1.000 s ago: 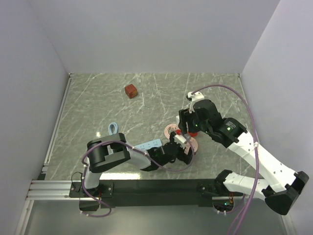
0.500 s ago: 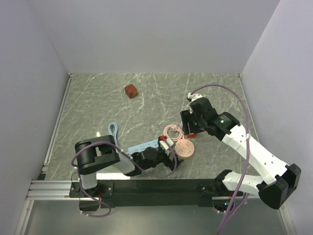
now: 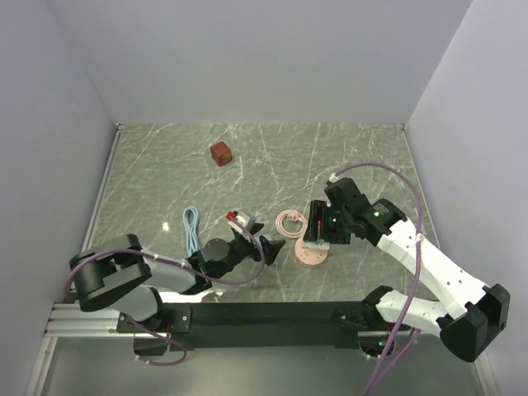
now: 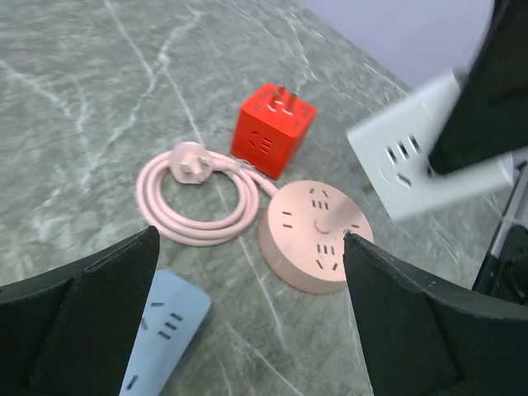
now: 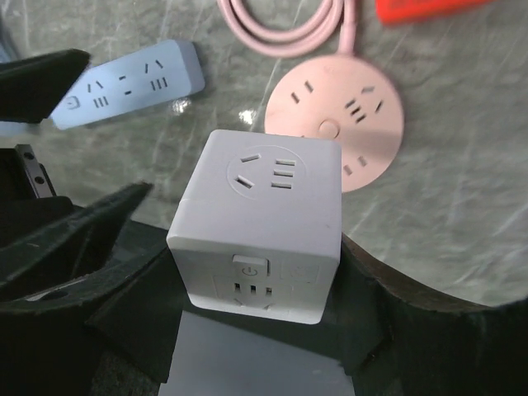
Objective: Insert the plug
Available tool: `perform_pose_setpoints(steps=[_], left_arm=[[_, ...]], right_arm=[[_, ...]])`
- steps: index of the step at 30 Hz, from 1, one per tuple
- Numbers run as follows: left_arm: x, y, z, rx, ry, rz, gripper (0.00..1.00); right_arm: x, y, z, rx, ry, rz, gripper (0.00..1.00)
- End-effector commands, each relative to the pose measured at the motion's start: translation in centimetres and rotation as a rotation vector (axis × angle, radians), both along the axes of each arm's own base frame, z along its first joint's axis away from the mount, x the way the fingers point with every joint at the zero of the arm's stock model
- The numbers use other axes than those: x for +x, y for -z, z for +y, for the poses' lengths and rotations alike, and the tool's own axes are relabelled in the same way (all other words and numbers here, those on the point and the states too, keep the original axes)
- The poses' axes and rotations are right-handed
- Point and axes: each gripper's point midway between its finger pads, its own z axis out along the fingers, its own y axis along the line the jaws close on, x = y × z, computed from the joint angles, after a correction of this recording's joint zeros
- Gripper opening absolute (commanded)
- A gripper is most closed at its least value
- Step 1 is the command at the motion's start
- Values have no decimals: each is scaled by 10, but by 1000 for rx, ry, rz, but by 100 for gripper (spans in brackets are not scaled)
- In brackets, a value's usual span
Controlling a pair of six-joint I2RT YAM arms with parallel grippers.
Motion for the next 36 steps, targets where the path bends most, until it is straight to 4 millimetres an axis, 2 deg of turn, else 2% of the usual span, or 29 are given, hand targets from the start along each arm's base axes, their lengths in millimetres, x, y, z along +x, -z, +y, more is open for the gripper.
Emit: perform_pose_setpoints(steps=[1,6,10,14,22,29,36], left_arm=[[9,-16,18,-74,-76,24,99],[8,-18,32,-83,-89,40,100],[12,-21,41,-94,-111,44,100],[12,-17,47,-88,-114,72,100],[12,-20,54,-103,-119,74,99],[12,-22,57,-108,-120,76,99],[12,-18,59,-105,-124,88,99]], right_arm=[[1,-11,17,166,144,30,0],[5,-9,12,166,264,46,0],[6,-4,21,229,343,88,0],[8,12,21,191,394,144,0],[10,20,20,142,486,207,0],[-1,45,23,152,501,280,0],[-4,45,23,158,538,298,0]])
